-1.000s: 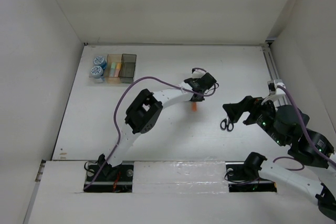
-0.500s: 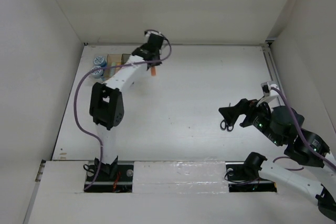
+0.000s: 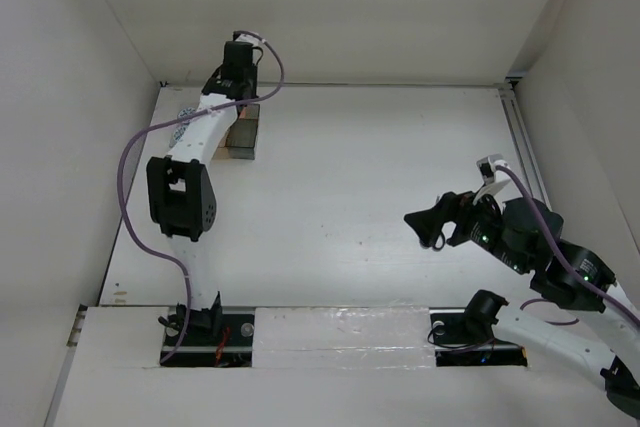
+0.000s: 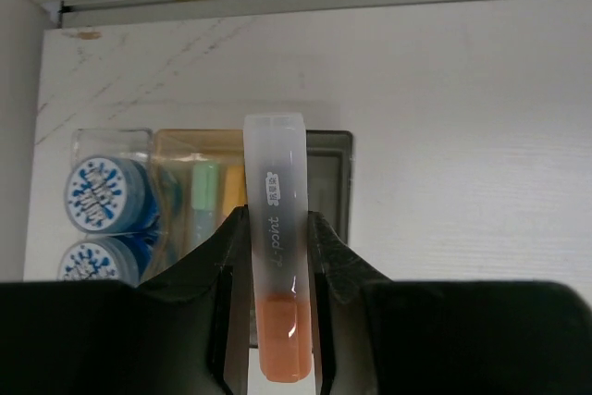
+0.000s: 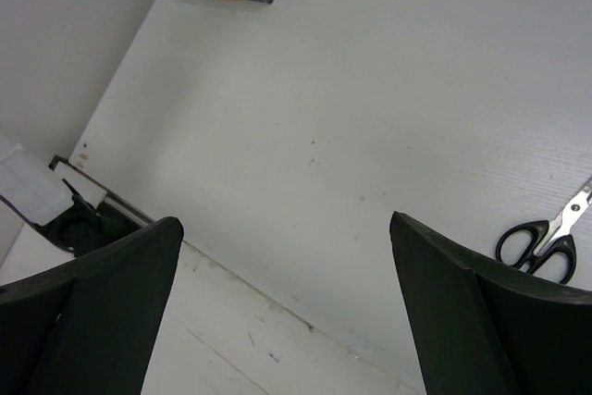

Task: Sort the stationery into containers
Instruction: Place the pen in the storage box.

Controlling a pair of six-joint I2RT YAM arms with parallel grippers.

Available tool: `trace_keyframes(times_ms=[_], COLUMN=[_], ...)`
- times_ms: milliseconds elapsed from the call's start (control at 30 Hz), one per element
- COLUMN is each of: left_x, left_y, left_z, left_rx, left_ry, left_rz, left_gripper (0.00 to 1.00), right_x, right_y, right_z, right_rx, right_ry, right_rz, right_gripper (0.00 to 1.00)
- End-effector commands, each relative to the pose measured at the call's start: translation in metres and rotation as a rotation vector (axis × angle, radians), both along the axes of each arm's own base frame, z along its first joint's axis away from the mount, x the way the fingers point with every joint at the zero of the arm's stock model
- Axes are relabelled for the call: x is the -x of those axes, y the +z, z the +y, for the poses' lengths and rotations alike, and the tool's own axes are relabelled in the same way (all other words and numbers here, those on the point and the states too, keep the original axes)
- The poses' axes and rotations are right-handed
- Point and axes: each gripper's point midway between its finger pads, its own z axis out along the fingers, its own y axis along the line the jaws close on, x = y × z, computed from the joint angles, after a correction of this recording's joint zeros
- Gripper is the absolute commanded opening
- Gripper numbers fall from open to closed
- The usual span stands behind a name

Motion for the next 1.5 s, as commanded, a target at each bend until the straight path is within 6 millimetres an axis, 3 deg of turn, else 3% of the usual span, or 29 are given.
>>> trace_keyframes(times_ms=[0,67,233,567,667,700,900,1000,1033,1067,1133,1200,1233,1300,1367,1467], left_x=[-0.018,-0.022,-0.025,-0.024,-0.018,-0.013,-0.012,-0.008,-0.008,-0.008,-0.006,-0.006,-0.008,-0.007,-0.005,-0.001], left_y=[0.034,0.036,-0.002,-0.064,-0.065,-0.075,-0.069,-0.078,-0.078,-0.078,-0.073,-0.064,-0.050,-0.029,-0.008,0.039], left_z=[0.039,0.059,0.085,0.089,0.095,0.097,0.103,0.105,0.107,0.107,0.107,0.107,0.107,0.091,0.081,0.056], left_rx=[0.008,0.038,0.067,0.088,0.078,0.070,0.055,0.054,0.045,0.052,0.052,0.061,0.065,0.070,0.066,0.093], left_ry=[0.034,0.057,0.064,0.092,0.124,0.134,0.173,0.187,0.200,0.205,0.205,0.210,0.209,0.180,0.169,0.151], left_rz=[-0.102,-0.115,-0.063,0.040,0.023,0.042,0.023,0.049,0.048,0.046,0.043,0.030,0.002,-0.036,-0.068,-0.120], left_gripper=[0.00,0.00,0.00,0.00,0.00,0.00,0.00,0.01,0.07,0.30,0.55,0.65,0.70,1.00,1.00,1.00], right_x=[0.002,0.002,0.001,0.003,0.002,0.001,0.001,0.001,0.001,0.001,0.001,0.001,0.001,0.000,-0.003,-0.011], right_y=[0.009,0.009,0.007,-0.006,-0.004,-0.006,-0.002,-0.004,0.000,0.000,0.000,0.000,0.000,0.000,-0.003,-0.011], right_z=[0.011,0.011,0.012,0.013,0.014,0.015,0.018,0.016,0.016,0.016,0.016,0.016,0.016,0.015,0.018,0.025], right_rx=[-0.041,-0.041,-0.034,-0.027,-0.019,-0.011,-0.028,-0.019,-0.026,-0.026,-0.026,-0.026,-0.026,-0.024,-0.022,-0.002], right_ry=[0.048,0.048,0.048,0.055,0.057,0.057,0.069,0.060,0.060,0.060,0.060,0.060,0.060,0.051,0.051,0.042], right_rz=[-0.024,-0.024,-0.018,0.003,-0.002,0.005,-0.005,0.000,-0.006,-0.006,-0.006,-0.006,-0.006,-0.008,-0.006,0.008], right_gripper=[1.00,1.00,1.00,1.00,1.00,1.00,1.00,1.00,1.00,1.00,1.00,1.00,1.00,1.00,1.00,1.00])
